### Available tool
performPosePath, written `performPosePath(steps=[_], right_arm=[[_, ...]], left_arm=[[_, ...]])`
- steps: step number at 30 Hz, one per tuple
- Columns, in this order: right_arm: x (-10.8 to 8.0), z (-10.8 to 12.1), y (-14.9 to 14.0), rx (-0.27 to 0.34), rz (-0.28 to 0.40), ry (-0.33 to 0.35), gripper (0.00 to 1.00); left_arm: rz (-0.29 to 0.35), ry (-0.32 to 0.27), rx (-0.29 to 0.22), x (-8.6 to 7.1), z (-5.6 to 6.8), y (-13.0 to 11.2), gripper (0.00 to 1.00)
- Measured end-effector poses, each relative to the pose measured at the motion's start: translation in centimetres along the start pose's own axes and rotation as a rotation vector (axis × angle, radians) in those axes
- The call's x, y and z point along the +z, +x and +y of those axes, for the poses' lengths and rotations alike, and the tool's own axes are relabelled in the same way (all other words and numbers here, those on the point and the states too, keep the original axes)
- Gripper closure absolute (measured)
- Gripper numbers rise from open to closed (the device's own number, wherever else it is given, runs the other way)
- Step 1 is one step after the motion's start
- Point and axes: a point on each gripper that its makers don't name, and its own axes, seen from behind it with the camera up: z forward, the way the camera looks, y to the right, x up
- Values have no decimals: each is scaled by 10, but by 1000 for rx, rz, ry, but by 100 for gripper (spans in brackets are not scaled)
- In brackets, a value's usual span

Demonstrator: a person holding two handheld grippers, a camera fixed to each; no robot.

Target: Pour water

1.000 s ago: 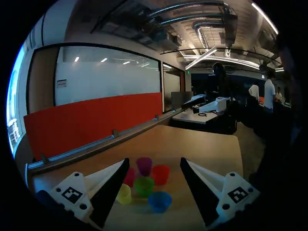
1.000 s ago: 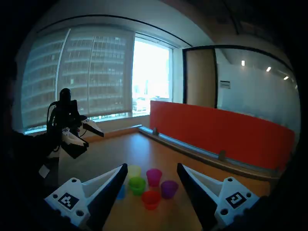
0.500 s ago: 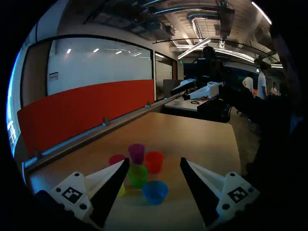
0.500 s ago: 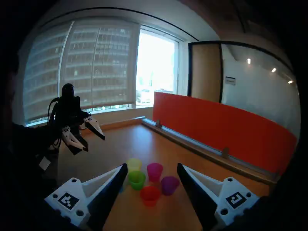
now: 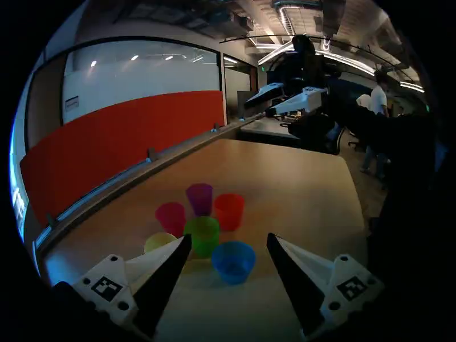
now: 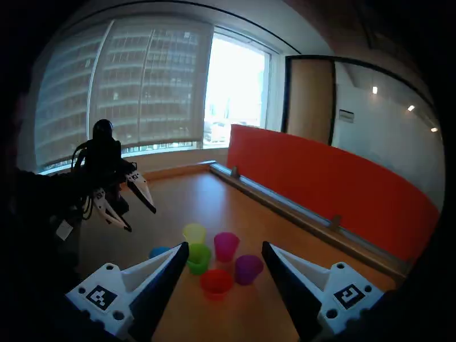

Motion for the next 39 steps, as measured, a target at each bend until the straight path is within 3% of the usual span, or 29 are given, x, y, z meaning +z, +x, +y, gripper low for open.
performPosePath(steps=[17, 39], right_arm=[[13, 7, -12, 10, -13, 10, 1], [21, 9, -21, -1, -30, 10, 1]], left_arm=[[-125, -41, 11, 32, 10, -55, 2], [-194, -51, 17, 62, 8, -88, 2]])
